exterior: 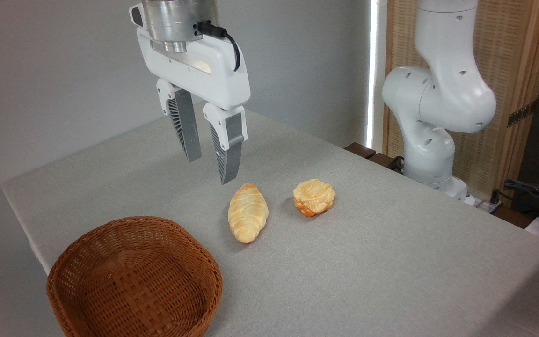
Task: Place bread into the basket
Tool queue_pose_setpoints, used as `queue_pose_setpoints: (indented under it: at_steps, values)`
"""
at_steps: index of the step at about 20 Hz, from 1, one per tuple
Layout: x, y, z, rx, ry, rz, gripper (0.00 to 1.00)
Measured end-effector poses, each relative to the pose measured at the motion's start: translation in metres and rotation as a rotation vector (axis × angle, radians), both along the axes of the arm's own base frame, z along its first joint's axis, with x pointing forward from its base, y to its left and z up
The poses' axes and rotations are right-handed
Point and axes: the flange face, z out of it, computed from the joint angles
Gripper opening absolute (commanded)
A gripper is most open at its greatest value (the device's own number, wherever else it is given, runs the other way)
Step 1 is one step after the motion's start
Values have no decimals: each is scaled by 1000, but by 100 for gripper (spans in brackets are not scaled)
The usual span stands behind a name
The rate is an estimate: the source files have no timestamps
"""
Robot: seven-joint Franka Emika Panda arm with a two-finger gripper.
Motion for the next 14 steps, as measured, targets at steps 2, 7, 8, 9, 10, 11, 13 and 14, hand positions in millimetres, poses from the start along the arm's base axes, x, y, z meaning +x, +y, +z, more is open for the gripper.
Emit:
queue_pose_setpoints:
  at_steps: [2, 7, 8, 9, 10, 11, 13, 14]
  values:
    - [0, 0, 0, 0, 1, 0, 100]
    - [0, 1, -3, 0, 6, 1, 100]
    - [0, 1, -3, 0, 6, 1, 100]
    - [0, 1, -3, 0, 7, 1, 100]
    - [0, 1, -3, 0, 8, 1, 100]
    - [0, 1, -4, 0, 9, 1, 100]
    - [-1, 1, -4, 0, 10, 1, 100]
    - [-1, 1, -5, 0, 11, 1, 100]
